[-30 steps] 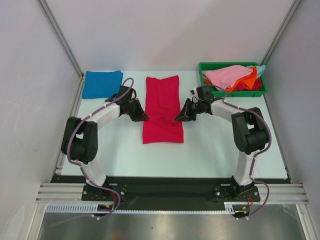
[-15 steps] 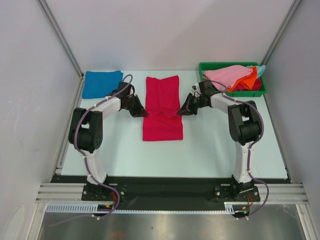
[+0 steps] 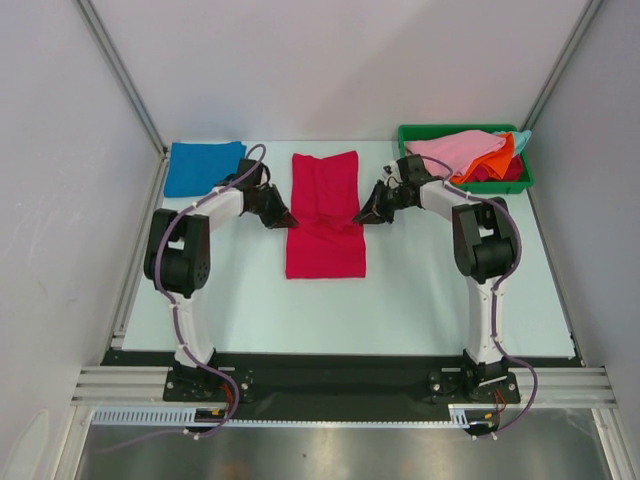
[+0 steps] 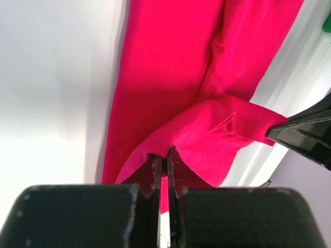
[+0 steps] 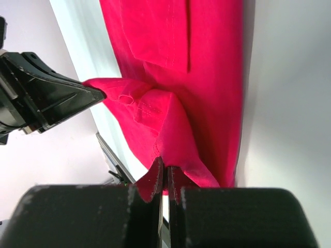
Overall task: Fold and stack the t-shirts
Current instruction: Fold the tshirt
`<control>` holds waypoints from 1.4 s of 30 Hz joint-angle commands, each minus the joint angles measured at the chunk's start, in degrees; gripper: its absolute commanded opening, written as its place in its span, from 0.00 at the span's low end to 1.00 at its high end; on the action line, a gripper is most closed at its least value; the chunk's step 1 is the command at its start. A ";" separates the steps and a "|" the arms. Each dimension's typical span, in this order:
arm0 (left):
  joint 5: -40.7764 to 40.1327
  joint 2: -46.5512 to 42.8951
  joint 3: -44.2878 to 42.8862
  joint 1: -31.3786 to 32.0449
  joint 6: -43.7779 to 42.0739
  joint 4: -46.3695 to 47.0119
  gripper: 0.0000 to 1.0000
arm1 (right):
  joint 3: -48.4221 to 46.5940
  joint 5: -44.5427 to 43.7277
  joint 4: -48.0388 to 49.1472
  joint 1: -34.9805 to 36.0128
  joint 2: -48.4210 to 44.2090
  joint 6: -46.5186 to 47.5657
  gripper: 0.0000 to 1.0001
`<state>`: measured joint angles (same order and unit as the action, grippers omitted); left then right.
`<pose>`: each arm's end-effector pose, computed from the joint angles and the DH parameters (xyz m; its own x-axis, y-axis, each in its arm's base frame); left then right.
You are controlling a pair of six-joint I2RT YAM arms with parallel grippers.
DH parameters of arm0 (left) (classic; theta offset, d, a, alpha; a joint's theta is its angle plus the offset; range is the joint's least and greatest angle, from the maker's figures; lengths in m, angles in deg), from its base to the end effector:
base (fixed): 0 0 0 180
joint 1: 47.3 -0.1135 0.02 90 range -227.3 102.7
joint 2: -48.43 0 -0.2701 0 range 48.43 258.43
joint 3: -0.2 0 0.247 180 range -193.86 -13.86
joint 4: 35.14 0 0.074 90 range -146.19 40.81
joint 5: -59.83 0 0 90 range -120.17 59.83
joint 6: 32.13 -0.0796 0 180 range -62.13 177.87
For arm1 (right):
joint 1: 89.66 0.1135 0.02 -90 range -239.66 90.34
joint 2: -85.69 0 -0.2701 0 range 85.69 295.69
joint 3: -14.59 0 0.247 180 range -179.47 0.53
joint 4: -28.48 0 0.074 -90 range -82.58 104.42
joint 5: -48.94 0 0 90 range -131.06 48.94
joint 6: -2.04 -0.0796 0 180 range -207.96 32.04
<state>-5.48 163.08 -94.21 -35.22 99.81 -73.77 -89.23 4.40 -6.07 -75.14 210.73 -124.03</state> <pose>0.4233 -0.1246 0.1483 -0.8908 -0.4303 -0.1456 -0.2609 0.7470 -0.6115 0.4489 0.1749 0.1379 -0.9790 0.1730 -0.1077 0.0154 0.5896 0.8075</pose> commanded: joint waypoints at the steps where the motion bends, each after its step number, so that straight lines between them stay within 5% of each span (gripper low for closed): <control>1: 0.98 0.92 -3.05 -0.83 -0.80 0.93 0.00 | -3.58 1.48 -1.48 -0.37 1.09 1.09 0.04; 13: -1.83 4.35 -7.44 -1.35 -2.03 -1.79 0.04 | -7.18 2.45 -1.39 -1.87 5.30 1.10 0.16; 18: -3.49 5.41 -9.29 -1.35 -3.69 -2.93 0.29 | -14.29 2.01 -4.29 -2.57 9.17 2.23 0.28; 23: -13.69 2.78 -17.72 -1.35 -11.50 -11.09 0.43 | -30.18 -3.78 -17.71 -4.85 12.69 9.42 0.34; 26: -15.64 -3.37 -16.51 -1.35 -13.89 -10.50 0.46 | -32.06 -6.95 -22.38 -5.30 9.46 11.72 0.45; 31: -7.38 -11.89 -4.04 0.58 -13.64 -4.52 0.45 | -16.03 -10.29 -19.16 -3.10 -1.35 14.10 0.50; 35: 2.52 -15.24 8.27 2.86 -7.51 11.42 0.41 | -2.29 -8.63 -8.12 0.15 -8.48 10.60 0.49; 38: 8.52 -11.58 12.33 4.36 -2.05 22.42 0.38 | 6.14 -5.30 5.22 2.43 -10.33 4.29 0.43; 42: 12.66 -5.87 12.60 4.89 0.34 32.48 0.35 | 12.58 -1.25 23.88 3.67 -7.71 -4.69 0.21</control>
<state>0.46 154.10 -81.43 -30.37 96.05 -55.70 -79.41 -0.54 -0.69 -71.18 202.16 -120.42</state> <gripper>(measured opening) 0.360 0.269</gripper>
